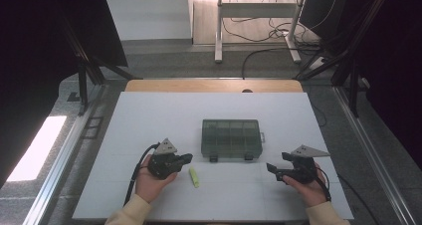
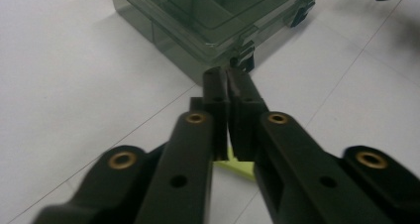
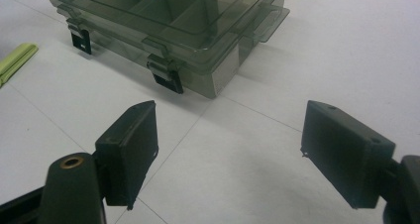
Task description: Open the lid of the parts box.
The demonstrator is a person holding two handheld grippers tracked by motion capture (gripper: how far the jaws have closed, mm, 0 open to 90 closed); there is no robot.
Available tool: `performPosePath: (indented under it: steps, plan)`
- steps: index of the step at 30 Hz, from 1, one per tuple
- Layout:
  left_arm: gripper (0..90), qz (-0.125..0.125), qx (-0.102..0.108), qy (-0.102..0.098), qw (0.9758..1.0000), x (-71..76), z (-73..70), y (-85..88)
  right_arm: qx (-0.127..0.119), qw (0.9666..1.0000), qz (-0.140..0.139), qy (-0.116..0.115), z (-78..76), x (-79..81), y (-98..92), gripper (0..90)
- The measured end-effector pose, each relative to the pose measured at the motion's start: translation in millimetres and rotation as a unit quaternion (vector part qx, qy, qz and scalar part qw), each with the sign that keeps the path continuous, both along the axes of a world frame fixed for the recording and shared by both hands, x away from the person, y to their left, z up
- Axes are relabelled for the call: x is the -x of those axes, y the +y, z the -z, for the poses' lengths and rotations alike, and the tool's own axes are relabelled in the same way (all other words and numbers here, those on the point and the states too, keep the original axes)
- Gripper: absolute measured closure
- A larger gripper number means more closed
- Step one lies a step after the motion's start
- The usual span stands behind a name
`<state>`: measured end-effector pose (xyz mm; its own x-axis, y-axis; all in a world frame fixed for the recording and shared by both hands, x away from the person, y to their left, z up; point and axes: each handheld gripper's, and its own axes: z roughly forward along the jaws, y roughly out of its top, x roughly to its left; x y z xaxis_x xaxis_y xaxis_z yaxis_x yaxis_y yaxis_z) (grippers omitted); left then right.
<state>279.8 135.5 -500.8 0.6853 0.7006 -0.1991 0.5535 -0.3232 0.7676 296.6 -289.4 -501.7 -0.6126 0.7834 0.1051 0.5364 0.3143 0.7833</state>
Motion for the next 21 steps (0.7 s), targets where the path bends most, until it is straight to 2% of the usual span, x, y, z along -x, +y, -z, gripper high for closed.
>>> performPosePath:
  steps: [5,8,12,17,21]
  plan:
    - [90.0,0.006,-0.014,0.007,0.9999,-11.2,4.0,-8.2,0.003,1.0000,0.003,-0.001,0.3,0.9,-0.5,22.2]
    - [90.0,0.006,-0.012,0.019,0.9997,-18.3,8.6,-14.3,0.002,1.0000,0.010,-0.002,0.2,1.1,-2.5,22.2]
    - [90.0,0.011,-0.024,0.022,0.9994,-26.1,13.3,-21.4,0.003,0.9999,0.012,0.000,0.8,1.4,-3.1,22.2]
    - [90.0,0.016,-0.038,0.019,0.9990,-29.3,14.4,-25.8,0.006,0.9999,0.015,-0.002,0.7,4.0,-3.7,22.2]
    - [90.0,0.014,-0.043,0.025,0.9987,-30.2,17.2,-28.3,0.004,0.9998,0.019,-0.001,0.9,4.4,-5.7,22.2]
